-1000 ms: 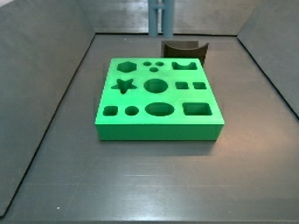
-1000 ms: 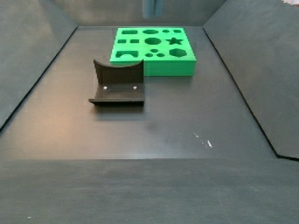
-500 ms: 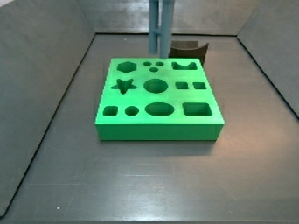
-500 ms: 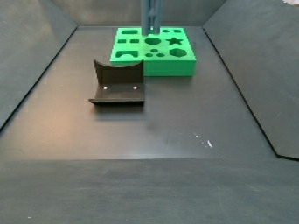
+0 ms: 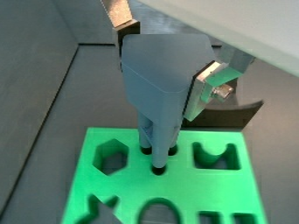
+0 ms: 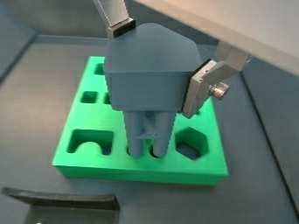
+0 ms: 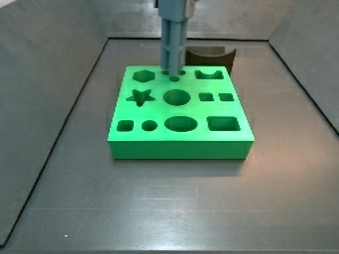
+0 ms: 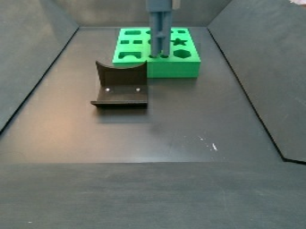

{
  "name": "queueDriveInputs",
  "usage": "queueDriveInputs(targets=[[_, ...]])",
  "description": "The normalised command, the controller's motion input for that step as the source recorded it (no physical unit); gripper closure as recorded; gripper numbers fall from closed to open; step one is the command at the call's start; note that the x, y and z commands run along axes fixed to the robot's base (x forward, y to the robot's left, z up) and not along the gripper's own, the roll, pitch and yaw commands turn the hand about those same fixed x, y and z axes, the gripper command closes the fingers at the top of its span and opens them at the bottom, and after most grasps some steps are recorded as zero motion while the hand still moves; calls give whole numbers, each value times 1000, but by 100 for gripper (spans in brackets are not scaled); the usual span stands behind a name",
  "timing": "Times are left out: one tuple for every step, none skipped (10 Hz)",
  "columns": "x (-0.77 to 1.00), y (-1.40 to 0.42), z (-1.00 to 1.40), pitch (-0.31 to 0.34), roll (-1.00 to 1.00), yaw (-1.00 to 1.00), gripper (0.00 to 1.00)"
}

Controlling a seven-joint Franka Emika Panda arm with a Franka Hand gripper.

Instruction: Insert the 3 prong object.

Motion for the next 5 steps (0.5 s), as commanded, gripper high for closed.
queueDriveInputs(targets=[[34,-37,-131,-1,-49,-394,100],[114,0,-180,0,-9,-243,100],[300,-9,-363,0,0,-111,100],[263,-20,-406,0,-13,-69,100],[0,-103,-486,-159,-46,0,100]])
